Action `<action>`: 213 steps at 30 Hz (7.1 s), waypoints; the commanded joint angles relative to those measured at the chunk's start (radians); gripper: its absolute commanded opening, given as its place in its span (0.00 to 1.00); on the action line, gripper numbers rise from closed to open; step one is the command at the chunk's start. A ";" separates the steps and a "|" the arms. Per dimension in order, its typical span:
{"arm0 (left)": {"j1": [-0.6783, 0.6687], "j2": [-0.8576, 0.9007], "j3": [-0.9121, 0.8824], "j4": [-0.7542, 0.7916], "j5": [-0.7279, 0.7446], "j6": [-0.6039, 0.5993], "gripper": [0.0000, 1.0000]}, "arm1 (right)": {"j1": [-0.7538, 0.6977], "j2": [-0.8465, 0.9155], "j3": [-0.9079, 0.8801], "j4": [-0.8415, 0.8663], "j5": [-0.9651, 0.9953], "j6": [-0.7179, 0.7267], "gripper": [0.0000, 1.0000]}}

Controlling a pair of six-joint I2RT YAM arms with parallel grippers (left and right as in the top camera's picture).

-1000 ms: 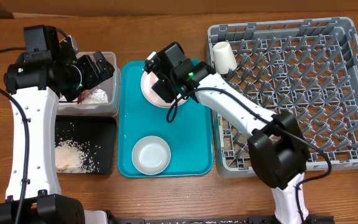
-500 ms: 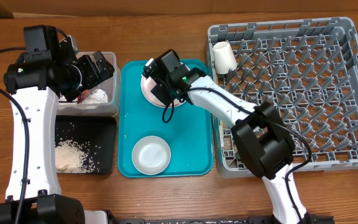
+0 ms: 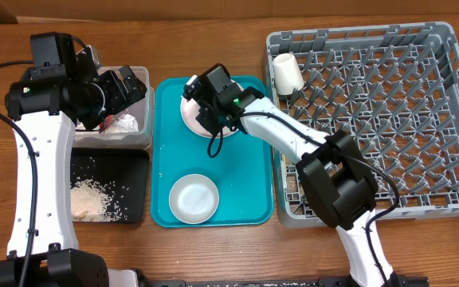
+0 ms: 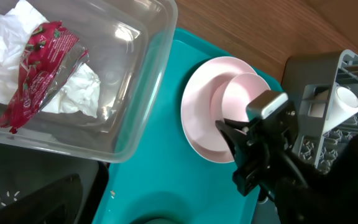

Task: Sort waste into correct bins and load items into the dishwasher
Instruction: 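Grasp the pink bowl rim with the right gripper and lift it, then carry the pink bowl into the rack beside the cup, then set the pink bowl down in the rack and release it, then swing the right gripper to the small white bowl on the teal tray, then lower the right gripper onto the small bowl's near rim and close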

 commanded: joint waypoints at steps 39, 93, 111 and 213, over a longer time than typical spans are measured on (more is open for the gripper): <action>0.003 0.002 0.010 0.001 0.010 0.011 1.00 | -0.779 -0.431 -0.252 -0.375 -1.481 0.215 0.04; 0.003 0.002 0.010 0.000 0.010 0.011 1.00 | -0.668 -0.402 -0.538 0.359 -1.125 0.832 0.04; 0.003 0.002 0.010 0.001 0.010 0.011 1.00 | -0.760 -0.402 -0.575 0.468 -1.119 0.926 0.09; 0.003 0.002 0.010 0.001 0.007 0.011 1.00 | 0.423 -0.544 -0.574 -0.108 -0.037 -0.030 0.46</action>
